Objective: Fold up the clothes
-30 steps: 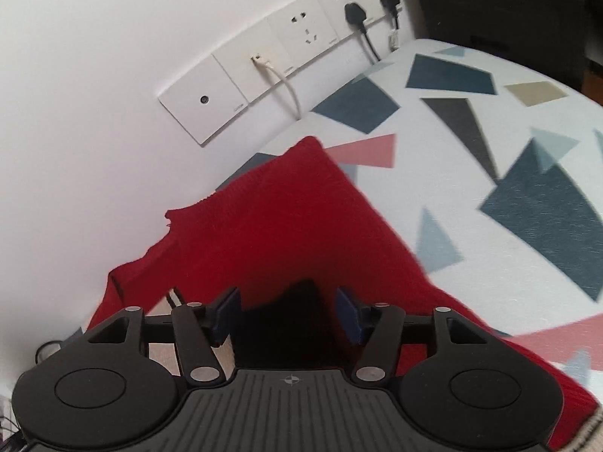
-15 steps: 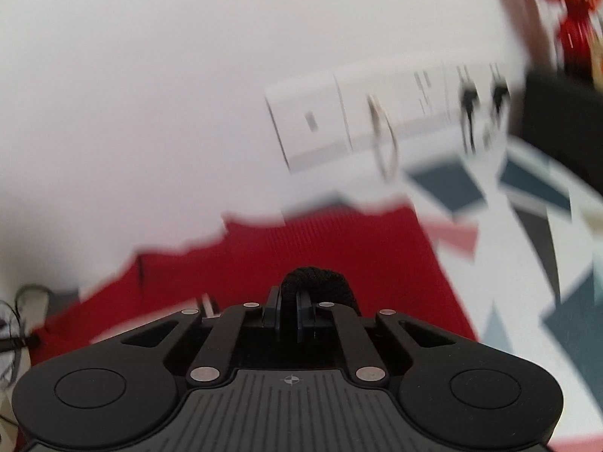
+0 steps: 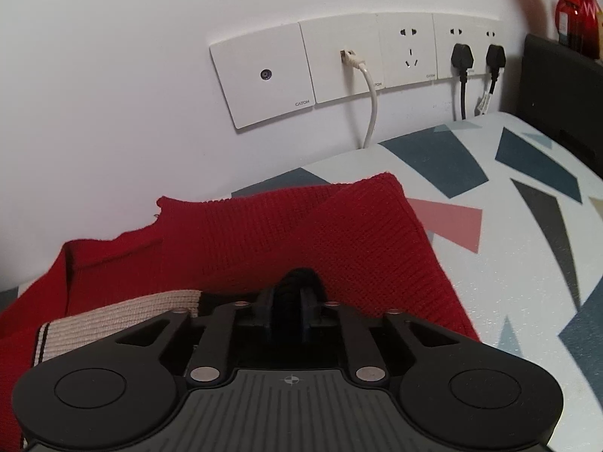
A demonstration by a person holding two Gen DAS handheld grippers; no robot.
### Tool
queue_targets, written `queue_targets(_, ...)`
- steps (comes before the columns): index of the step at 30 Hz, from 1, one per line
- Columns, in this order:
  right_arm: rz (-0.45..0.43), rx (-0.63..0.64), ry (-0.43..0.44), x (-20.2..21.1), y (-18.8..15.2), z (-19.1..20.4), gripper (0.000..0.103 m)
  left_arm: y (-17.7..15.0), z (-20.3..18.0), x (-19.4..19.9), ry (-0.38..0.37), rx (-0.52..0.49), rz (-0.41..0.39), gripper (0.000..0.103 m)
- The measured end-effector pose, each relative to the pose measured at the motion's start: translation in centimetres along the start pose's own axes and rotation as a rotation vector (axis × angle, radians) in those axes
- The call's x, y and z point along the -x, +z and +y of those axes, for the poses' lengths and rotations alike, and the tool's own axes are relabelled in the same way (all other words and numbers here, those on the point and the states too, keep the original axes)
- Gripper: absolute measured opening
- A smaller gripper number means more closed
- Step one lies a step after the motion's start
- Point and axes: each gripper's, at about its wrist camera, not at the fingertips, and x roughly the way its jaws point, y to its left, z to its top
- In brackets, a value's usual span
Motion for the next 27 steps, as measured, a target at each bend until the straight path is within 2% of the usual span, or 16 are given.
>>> queue_targets(1, -0.005, -0.013, -0.028, 0.7, 0.2, -0.1, 0.044, -0.3, 0.3, 1.1, -0.009, -0.002, -0.007, 0.094)
queue_targets(3, -0.027, -0.052, -0.061, 2.4, 0.4, -0.5, 0.061, -1.0, 0.8, 3.4, -0.022, -0.003, -0.008, 0.097)
queue_targets(5, -0.040, -0.106, -0.061, 5.0, 0.3, -1.8, 0.063, -2.3, 0.8, 5.1, -0.033, -0.003, 0.014, 0.102)
queue_targets(8, -0.009, -0.158, -0.097, 8.2, -1.1, -4.2, 0.065, -4.0, -0.2, 7.0, -0.055, -0.030, 0.073, 0.102)
queue_targets(12, 0.040, -0.266, -0.137, 12.9, -5.2, -8.4, 0.065, -6.4, -1.9, 10.5, -0.116, -0.064, 0.103, 0.102)
queue_targets(14, 0.040, -0.275, -0.162, 15.8, -7.7, -10.2, 0.066, -7.7, -2.8, 12.4, -0.154, -0.081, 0.106, 0.102)
queue_targets(18, 0.050, -0.222, -0.196, 20.2, -11.7, -12.6, 0.071, -10.3, -4.1, 15.6, -0.180, -0.160, 0.115, 0.102)
queue_targets(22, 0.082, -0.175, -0.161, 22.4, -14.6, -13.4, 0.075, -12.9, -2.8, 17.9, -0.157, -0.198, 0.127, 0.102)
queue_targets(27, 0.118, -0.036, -0.077, 21.5, -16.3, -10.0, 0.082, -16.7, 1.1, 20.3, -0.103, -0.108, 0.211, 0.102)
